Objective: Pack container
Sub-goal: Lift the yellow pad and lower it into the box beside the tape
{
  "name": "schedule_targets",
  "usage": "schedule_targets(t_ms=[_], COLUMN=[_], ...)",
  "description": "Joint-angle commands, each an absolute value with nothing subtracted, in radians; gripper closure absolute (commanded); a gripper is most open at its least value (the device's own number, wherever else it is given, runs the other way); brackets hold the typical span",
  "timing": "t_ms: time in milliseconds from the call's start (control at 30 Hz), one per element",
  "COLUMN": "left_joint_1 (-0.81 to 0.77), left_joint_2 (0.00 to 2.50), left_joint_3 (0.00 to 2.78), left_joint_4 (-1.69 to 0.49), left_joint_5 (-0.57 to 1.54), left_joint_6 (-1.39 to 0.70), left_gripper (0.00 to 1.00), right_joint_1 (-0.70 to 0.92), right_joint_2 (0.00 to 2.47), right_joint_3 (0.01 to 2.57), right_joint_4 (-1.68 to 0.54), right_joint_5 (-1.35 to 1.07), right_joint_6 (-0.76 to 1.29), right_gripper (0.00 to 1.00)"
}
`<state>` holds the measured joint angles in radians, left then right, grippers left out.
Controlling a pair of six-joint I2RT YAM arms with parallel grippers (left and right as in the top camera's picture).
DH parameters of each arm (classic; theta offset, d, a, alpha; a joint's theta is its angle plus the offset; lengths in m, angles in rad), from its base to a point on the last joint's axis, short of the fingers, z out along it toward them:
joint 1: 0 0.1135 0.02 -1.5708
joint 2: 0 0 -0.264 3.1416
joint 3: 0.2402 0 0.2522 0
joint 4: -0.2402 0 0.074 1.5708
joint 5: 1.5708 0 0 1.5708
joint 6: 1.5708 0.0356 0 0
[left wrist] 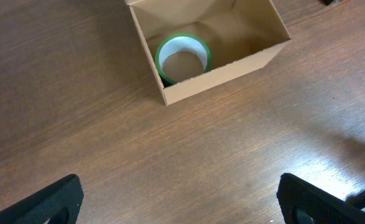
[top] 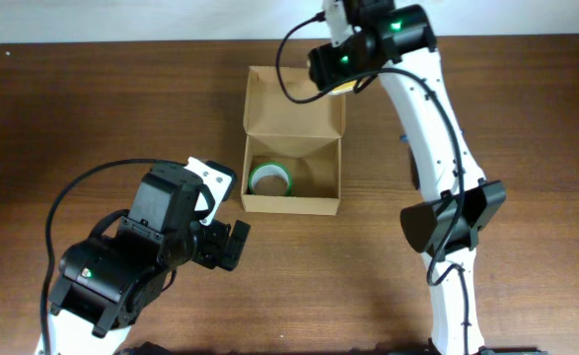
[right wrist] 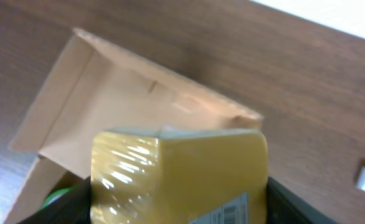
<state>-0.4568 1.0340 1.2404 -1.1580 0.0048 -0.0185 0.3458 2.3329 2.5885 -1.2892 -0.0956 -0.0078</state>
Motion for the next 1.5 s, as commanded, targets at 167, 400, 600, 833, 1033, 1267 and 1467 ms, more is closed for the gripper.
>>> schedule_targets(t_ms=[167,400,600,833,1033,1267,1467], left_joint_1=[-0.455,-0.455,-0.455,-0.455,-0.455,-0.455,-0.455], left_joint_2=[1.021,1.021,1.021,1.021,1.021,1.021,1.021], left_joint_3=[1.258,1.258,1.258,1.258,1.258,1.258,1.258], left_joint_4=[-1.156,-1.156,-1.156,-1.156,-1.156,-1.156,-1.156], left_joint_5=[0.02,0.02,0.02,0.02,0.02,0.02,0.02], left_joint_6=[-0.002,-0.002,-0.002,-0.002,-0.002,-0.002,-0.002], left_gripper=[0.0,0.0,0.0,0.0,0.0,0.0,0.0], right_joint_1=[0.427,0.487,0.531,0.538,0.547,0.57,0.571], right_joint_2=[1.954,1.739,1.757,1.775,1.791,1.877,1.918], right_joint_3=[1.971,1.591,1.505,1.472,1.46,1.46,1.46], right_joint_4=[-0.97,-0.817,-0.791,-0.796,-0.785,-0.762,-0.746], right_joint_5=[-0.093,-0.07,-0.067,-0.01,0.014,0.036,0.064], right_joint_6=[0.088,0.176,0.255,0.393,0.458,0.49,0.51], right_gripper=[0.27,0.27,0.28,0.31,0.32,0.32,0.32])
